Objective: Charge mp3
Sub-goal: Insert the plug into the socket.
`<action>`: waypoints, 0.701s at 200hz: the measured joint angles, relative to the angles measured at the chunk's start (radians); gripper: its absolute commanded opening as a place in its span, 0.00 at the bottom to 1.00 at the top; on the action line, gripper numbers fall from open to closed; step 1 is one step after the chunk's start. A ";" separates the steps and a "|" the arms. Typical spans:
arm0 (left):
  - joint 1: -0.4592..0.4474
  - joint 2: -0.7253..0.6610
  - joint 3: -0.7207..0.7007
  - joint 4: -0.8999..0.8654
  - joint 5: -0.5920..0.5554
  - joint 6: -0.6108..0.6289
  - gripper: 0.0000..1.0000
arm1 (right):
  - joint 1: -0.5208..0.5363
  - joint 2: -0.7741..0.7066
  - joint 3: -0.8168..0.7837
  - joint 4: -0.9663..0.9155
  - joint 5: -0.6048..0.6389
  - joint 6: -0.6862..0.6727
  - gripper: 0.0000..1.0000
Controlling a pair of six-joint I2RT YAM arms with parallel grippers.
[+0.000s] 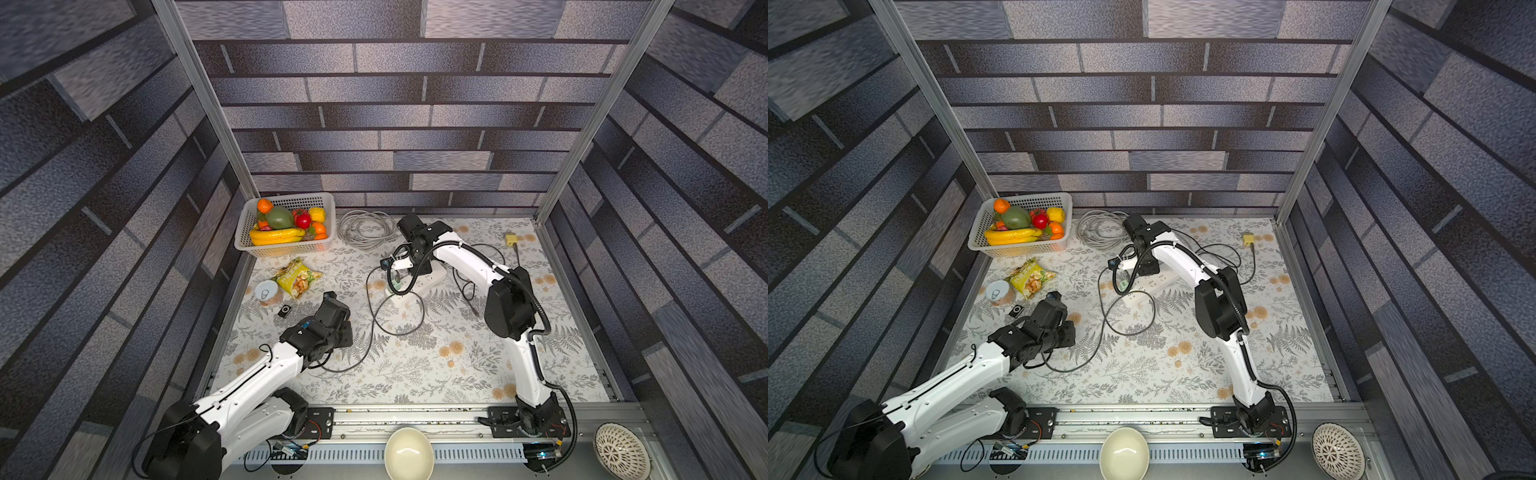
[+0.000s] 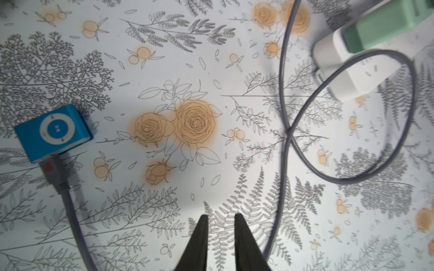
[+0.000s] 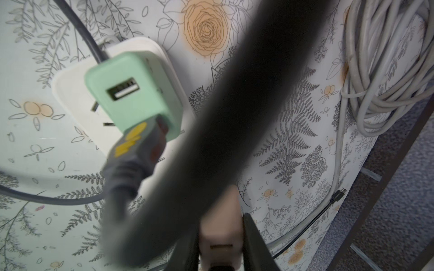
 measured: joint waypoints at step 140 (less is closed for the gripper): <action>0.008 -0.379 0.067 -0.124 -0.054 0.007 0.59 | -0.018 -0.022 -0.079 0.085 -0.010 -0.061 0.00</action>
